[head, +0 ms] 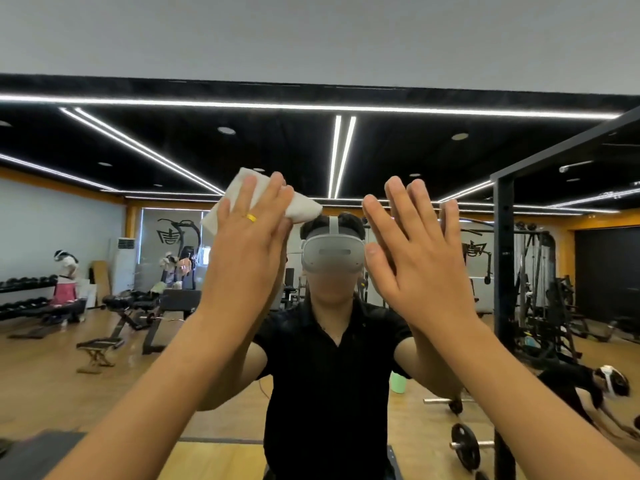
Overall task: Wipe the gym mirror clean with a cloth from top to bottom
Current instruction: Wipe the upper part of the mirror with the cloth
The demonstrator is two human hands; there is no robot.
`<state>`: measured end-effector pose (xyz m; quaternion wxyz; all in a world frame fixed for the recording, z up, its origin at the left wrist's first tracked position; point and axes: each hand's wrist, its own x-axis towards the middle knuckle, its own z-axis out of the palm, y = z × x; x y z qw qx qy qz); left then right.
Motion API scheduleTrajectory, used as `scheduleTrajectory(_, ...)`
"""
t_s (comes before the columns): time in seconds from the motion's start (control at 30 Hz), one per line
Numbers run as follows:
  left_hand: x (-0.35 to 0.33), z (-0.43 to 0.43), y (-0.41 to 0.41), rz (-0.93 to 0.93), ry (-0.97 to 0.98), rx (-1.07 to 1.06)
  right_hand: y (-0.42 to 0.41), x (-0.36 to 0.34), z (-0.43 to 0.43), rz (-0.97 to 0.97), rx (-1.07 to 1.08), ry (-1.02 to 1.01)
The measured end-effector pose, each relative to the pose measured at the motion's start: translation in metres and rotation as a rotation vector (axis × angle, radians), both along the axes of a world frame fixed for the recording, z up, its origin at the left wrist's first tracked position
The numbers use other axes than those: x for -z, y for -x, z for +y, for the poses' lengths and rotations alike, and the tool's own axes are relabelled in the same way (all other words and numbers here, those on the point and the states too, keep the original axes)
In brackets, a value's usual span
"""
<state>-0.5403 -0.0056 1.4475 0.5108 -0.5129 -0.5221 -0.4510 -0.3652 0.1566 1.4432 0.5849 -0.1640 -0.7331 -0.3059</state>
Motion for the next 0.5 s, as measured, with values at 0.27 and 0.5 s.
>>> scheduleTrajectory(0.27,-0.115,0.007,-0.018,-0.128,-0.001,-0.070,0.000,0.000,0.000,0.006,-0.020,-0.009)
scheduleTrajectory(0.5,-0.074,0.005,-0.014,-0.050,-0.001,-0.078,0.001,0.000,0.001,0.013,-0.022,-0.016)
